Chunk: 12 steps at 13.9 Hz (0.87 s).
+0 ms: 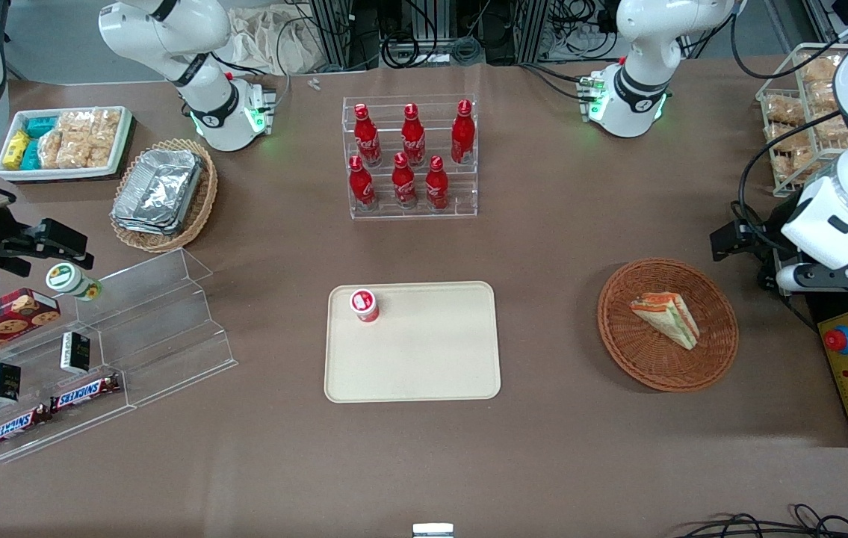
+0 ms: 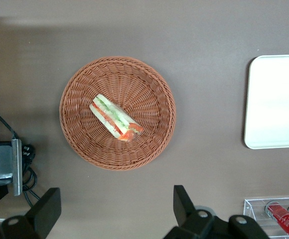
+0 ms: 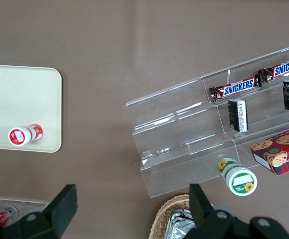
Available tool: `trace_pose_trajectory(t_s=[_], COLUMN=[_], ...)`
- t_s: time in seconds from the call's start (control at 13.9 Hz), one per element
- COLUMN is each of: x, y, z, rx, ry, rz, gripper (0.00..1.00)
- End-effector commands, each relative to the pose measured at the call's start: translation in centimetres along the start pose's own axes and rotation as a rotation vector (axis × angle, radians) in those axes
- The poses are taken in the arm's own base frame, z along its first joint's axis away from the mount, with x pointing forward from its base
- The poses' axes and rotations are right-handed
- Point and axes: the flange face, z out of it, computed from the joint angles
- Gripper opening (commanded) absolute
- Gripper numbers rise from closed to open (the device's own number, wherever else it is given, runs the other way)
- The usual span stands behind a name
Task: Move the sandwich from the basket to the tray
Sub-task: 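Move the left gripper down over the wrapped sandwich in the wicker basket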
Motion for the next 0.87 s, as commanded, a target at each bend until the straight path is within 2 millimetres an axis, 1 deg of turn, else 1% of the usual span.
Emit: trace_pose_trajectory(t_s=[0.0, 0.14, 0.22, 0.36, 0.43, 0.58, 0.72, 0.79], x=[0.7, 1.1, 1.4, 1.3, 1.0, 0.3, -0.4, -0.5], y=[-0.1, -0.4, -0.9, -2.6, -2.5, -2.3, -2.1, -2.3], z=[0.1, 1.2, 2.0, 4.9, 6.2, 10.3, 14.1, 15.7], rx=[-0.012, -0.009, 0.008, 0.030, 0.039, 0.039, 0.029, 0.018], ry=[0.002, -0.018, -0.034, -0.060, -0.031, 0.028, 0.067, 0.085], rz=[-0.002, -0.024, -0.045, -0.084, -0.124, -0.317, -0.425, -0.478], gripper=[1.00, 1.00, 1.00, 1.00, 1.00, 1.00, 1.00, 1.00])
